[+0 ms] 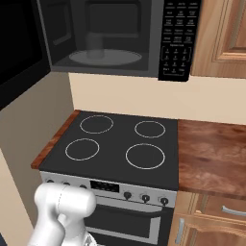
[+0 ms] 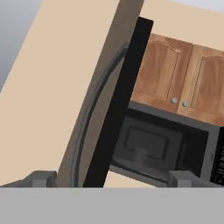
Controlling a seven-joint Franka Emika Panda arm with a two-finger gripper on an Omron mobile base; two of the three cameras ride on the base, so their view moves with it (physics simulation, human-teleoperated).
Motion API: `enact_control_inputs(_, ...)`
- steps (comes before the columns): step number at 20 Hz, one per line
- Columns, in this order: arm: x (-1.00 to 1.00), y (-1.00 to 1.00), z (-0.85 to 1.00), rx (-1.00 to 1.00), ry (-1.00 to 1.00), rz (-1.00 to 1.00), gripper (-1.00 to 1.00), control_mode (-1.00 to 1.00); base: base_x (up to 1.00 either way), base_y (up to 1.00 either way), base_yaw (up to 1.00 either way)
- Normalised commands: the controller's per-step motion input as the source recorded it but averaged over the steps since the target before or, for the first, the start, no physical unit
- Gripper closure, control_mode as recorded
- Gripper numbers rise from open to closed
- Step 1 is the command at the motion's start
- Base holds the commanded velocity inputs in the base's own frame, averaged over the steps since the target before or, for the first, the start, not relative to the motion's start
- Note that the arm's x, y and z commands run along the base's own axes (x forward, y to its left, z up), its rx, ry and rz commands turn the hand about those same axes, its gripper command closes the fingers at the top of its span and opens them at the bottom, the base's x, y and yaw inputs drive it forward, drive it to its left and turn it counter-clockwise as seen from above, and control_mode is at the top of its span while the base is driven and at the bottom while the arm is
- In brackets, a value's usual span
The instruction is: Close the microwave door.
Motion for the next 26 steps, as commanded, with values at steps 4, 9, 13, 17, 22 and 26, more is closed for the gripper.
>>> enact_control_inputs(4,0.49,0.06,-0.23,-0.10,0.06,-0.28,-1.00,-1.00,0.00,0.00,0.00)
enact_control_inputs(9,0.58,0.00,-0.02,-0.05,0.08,-0.27,-1.00,-1.00,0.00,0.00,0.00)
enact_control_inputs(13,0.87,-0.15,-0.01,-0.02,0.11,-0.20,-1.00,-1.00,0.00,0.00,0.00)
enact_control_inputs(17,0.85,-0.07,-0.03,0.00,0.07,-0.21,-1.00,-1.00,0.00,0.00,0.00)
enact_control_inputs(22,0.76,0.00,-0.07,0.00,0.00,-0.24,-1.00,-1.00,0.00,0.00,0.00)
enact_control_inputs(26,0.69,-0.18,-0.03,0.00,0.00,-0.25,-1.00,-1.00,0.00,0.00,0.00)
